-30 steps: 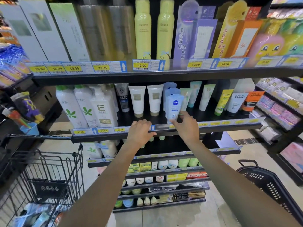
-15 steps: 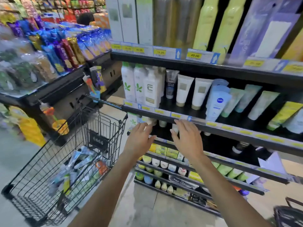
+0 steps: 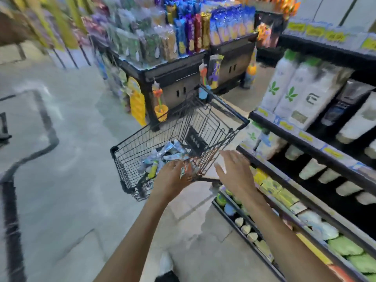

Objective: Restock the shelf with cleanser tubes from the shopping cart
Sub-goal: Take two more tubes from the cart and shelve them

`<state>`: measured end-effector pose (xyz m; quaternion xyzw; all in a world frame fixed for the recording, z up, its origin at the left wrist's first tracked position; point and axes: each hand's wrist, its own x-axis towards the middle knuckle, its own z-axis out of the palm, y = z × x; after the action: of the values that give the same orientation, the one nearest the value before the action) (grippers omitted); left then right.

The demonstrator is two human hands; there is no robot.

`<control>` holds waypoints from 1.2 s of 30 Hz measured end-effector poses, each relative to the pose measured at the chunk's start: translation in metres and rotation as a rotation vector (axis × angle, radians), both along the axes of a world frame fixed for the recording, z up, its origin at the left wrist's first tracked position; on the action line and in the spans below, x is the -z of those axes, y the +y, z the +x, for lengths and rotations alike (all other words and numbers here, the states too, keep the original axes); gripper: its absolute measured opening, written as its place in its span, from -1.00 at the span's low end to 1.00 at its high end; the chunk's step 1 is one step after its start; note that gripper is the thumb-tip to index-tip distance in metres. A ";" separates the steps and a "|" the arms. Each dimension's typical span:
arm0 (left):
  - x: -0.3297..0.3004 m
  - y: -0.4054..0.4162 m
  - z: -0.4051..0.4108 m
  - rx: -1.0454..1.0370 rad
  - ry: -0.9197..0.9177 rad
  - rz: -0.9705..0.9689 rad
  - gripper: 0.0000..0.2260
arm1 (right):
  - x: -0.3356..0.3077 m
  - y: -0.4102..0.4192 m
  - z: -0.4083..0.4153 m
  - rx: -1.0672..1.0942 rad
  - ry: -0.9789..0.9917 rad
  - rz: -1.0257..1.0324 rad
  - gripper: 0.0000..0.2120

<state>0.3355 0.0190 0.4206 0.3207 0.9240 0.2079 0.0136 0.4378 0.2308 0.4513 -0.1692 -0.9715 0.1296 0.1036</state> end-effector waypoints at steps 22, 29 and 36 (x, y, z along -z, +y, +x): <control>0.101 -0.095 -0.171 -0.140 -0.315 -0.131 -0.54 | 0.077 -0.092 -0.208 -0.105 -0.352 -0.243 -0.50; 0.147 -0.069 -0.229 -0.236 -0.445 -0.165 -0.55 | 0.118 -0.054 -0.279 -0.088 -0.472 -0.302 -0.55; 0.203 -0.036 -0.288 -0.365 -0.573 -0.149 -0.52 | 0.189 -0.008 -0.355 -0.075 -0.594 -0.357 -0.62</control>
<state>0.0474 -0.0166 0.2179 0.0769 0.9374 0.2204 0.2584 0.0826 0.2228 0.2626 -0.1790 -0.9268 0.2463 -0.2197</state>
